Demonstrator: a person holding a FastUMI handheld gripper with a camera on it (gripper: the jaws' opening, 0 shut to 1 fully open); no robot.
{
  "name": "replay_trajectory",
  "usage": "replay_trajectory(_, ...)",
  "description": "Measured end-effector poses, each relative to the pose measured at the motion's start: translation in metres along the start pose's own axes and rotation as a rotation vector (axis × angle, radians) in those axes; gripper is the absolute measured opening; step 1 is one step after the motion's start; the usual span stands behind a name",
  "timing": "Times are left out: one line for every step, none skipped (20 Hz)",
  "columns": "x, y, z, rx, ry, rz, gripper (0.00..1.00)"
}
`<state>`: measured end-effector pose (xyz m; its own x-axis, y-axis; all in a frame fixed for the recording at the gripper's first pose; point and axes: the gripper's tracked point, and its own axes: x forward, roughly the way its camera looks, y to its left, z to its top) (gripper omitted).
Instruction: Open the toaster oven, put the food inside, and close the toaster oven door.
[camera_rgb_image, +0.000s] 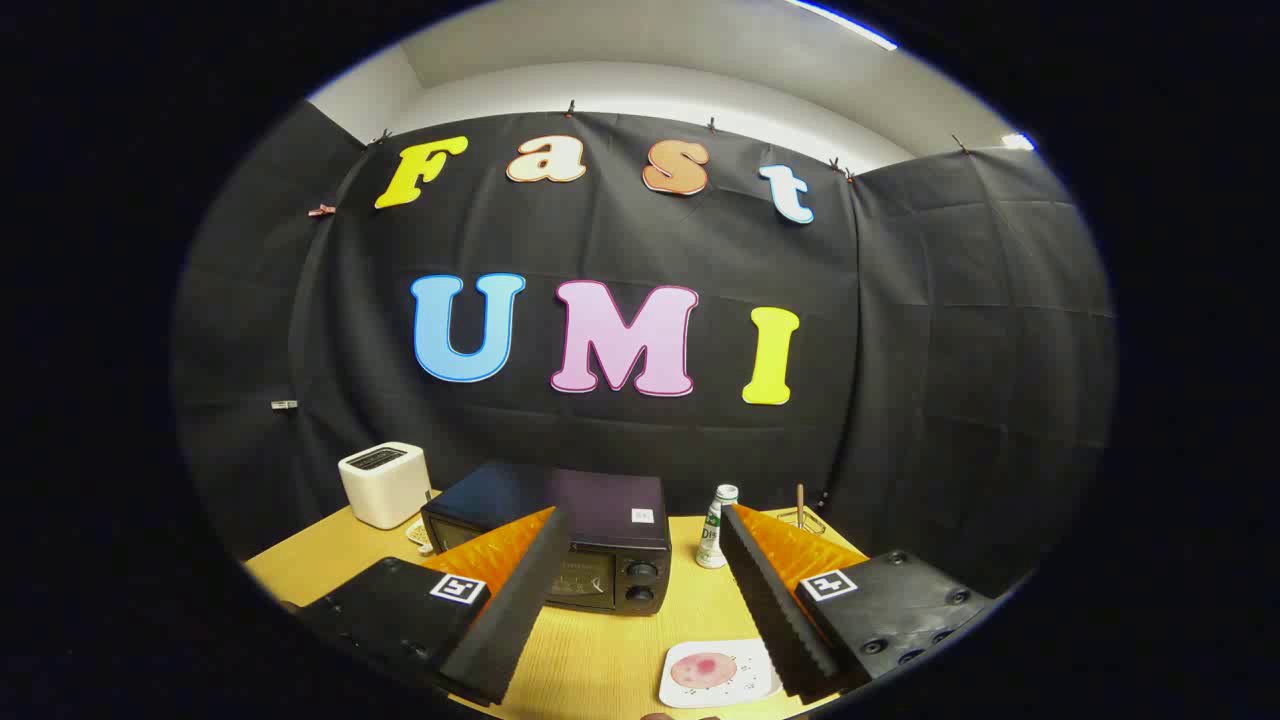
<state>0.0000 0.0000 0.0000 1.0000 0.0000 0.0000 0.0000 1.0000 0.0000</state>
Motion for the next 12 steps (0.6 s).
replay_trajectory(-0.002, 0.000, 0.000, 0.006, -0.001, -0.005, 0.98)
replay_trajectory(-0.004, 0.001, -0.001, 0.011, -0.001, -0.007, 0.98)
replay_trajectory(-0.006, 0.001, -0.002, 0.014, 0.000, -0.010, 0.98)
replay_trajectory(-0.007, 0.000, -0.003, 0.013, 0.002, -0.011, 0.98)
replay_trajectory(-0.008, 0.000, -0.003, 0.007, 0.005, -0.010, 0.98)
replay_trajectory(-0.009, -0.002, -0.003, 0.003, 0.007, -0.010, 0.98)
replay_trajectory(-0.012, -0.005, 0.001, 0.007, -0.001, -0.006, 0.98)
replay_trajectory(-0.013, -0.006, 0.004, 0.013, -0.011, -0.003, 0.98)
replay_trajectory(-0.015, -0.010, 0.005, 0.017, -0.012, -0.009, 0.98)
replay_trajectory(-0.015, -0.013, 0.001, 0.020, -0.004, -0.012, 0.98)
replay_trajectory(-0.016, -0.014, -0.001, 0.021, 0.003, -0.012, 0.98)
replay_trajectory(-0.017, -0.016, -0.002, 0.019, 0.008, -0.015, 0.98)
